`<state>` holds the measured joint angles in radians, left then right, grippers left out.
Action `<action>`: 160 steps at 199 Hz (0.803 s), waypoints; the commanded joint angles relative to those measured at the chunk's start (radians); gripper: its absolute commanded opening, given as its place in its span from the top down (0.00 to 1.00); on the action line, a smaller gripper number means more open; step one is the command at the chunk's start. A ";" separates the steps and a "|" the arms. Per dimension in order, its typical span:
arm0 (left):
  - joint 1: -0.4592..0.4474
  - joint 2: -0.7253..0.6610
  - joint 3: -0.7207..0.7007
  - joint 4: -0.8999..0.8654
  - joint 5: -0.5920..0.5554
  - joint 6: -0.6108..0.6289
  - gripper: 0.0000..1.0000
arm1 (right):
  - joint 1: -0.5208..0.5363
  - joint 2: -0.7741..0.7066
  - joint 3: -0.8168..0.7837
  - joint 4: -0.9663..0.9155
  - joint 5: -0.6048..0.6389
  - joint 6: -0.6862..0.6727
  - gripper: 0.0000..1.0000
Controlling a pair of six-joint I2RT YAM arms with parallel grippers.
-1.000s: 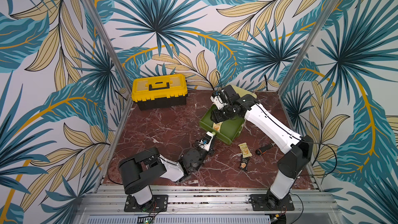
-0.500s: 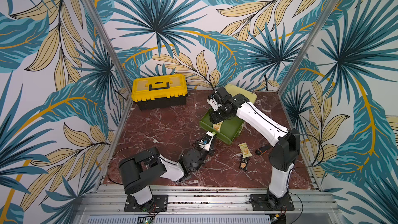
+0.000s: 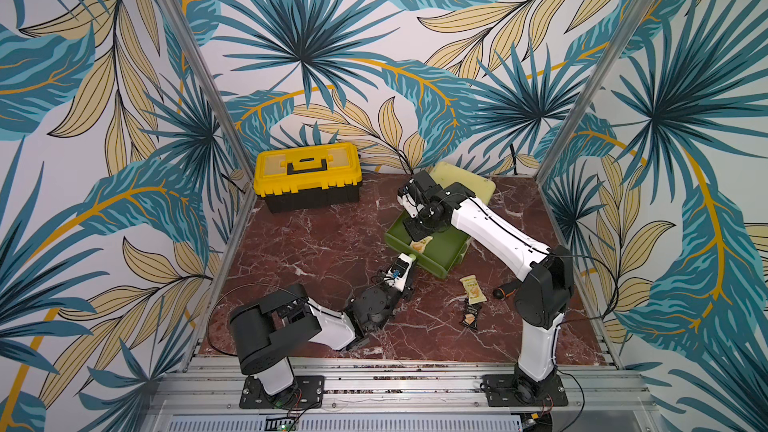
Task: Take the cookies out of the drawer
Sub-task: Pick up the cookie from the drawer.
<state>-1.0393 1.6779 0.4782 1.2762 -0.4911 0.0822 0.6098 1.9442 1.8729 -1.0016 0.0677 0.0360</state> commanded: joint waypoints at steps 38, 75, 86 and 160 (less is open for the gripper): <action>0.003 0.011 0.037 0.000 -0.025 0.021 0.94 | 0.006 -0.042 0.045 -0.029 0.020 -0.009 1.00; 0.003 0.013 0.038 0.002 -0.024 0.022 0.94 | 0.007 -0.085 0.069 -0.030 0.026 -0.007 1.00; 0.004 0.013 0.038 0.002 -0.024 0.022 0.94 | 0.006 -0.102 0.071 -0.031 0.030 -0.004 1.00; 0.002 0.012 0.038 0.001 -0.029 0.020 0.94 | 0.001 -0.293 0.043 -0.074 0.219 0.040 1.00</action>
<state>-1.0393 1.6779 0.4786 1.2762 -0.4923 0.0822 0.6113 1.7355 1.9247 -1.0313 0.1856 0.0383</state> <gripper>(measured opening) 0.265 0.039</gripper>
